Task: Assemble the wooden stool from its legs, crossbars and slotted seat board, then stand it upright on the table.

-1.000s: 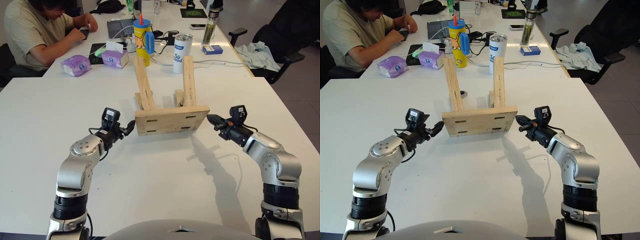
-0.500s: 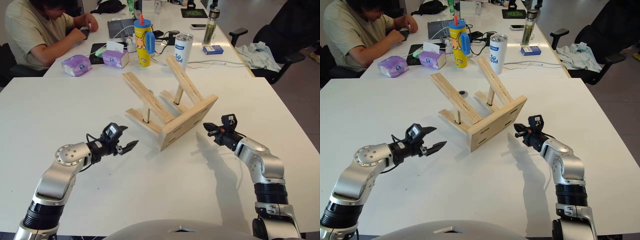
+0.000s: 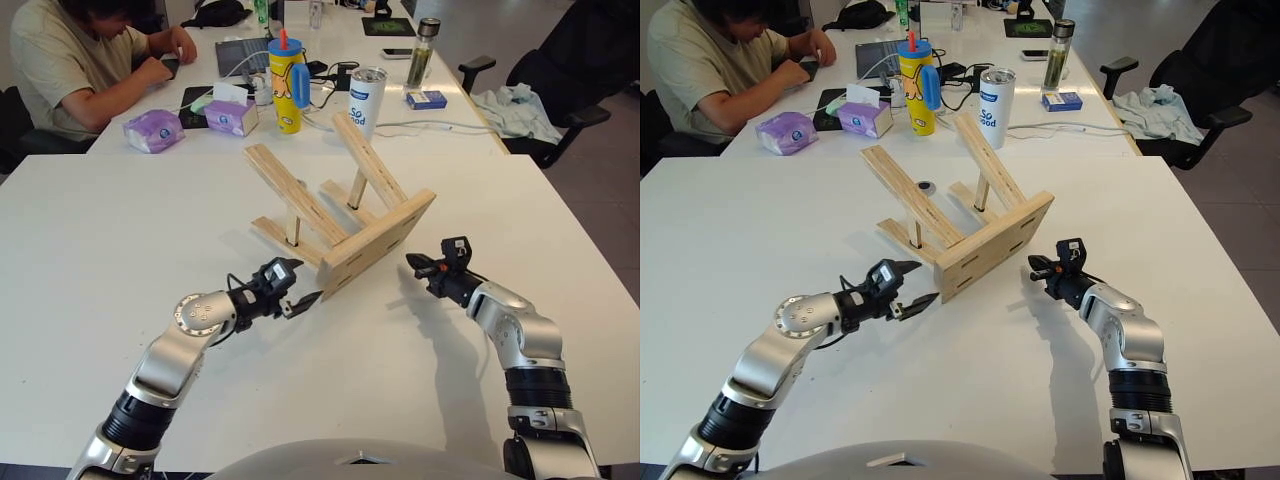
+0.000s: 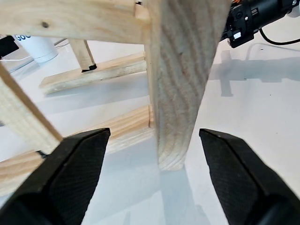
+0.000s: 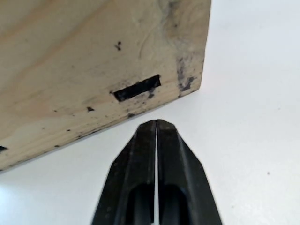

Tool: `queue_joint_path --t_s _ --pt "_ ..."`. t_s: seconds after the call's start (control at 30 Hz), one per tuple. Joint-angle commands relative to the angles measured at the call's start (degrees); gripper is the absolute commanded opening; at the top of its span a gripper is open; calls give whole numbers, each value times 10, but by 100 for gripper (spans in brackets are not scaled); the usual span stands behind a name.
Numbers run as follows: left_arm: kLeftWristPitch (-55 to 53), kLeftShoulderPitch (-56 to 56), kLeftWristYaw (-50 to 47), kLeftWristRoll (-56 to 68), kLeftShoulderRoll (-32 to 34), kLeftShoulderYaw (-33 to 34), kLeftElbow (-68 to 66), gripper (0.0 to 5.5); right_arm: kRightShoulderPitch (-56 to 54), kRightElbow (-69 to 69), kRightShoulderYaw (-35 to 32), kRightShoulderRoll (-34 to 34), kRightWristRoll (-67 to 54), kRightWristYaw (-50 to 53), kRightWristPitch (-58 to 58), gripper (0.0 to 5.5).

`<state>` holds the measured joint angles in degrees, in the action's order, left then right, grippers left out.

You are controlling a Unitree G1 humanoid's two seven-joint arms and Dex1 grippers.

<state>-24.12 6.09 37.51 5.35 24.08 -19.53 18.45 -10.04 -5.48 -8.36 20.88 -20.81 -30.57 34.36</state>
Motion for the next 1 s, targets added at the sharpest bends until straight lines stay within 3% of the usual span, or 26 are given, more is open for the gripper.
queue_joint_path --t_s 0.03,0.1,0.57,0.7,0.83,1.0 --pt "-2 29 -9 -17 -22 -24 -12 358 -4 -12 -1 -5 0 3 -10 2" --pt "-5 38 -17 -19 -29 -17 -23 358 -3 -12 0 -7 0 4 -12 2" --pt "-90 74 -24 67 -79 43 -29 142 1 -19 11 -19 12 19 -33 0" --pt "-203 114 -64 236 -171 167 2 138 5 -30 11 -27 15 24 -35 0" --pt "-276 228 -225 507 -262 334 12 138 17 -28 16 -38 14 27 -28 0" --pt "-146 360 -484 770 -278 450 -42 132 27 -22 19 -48 13 31 -24 0"
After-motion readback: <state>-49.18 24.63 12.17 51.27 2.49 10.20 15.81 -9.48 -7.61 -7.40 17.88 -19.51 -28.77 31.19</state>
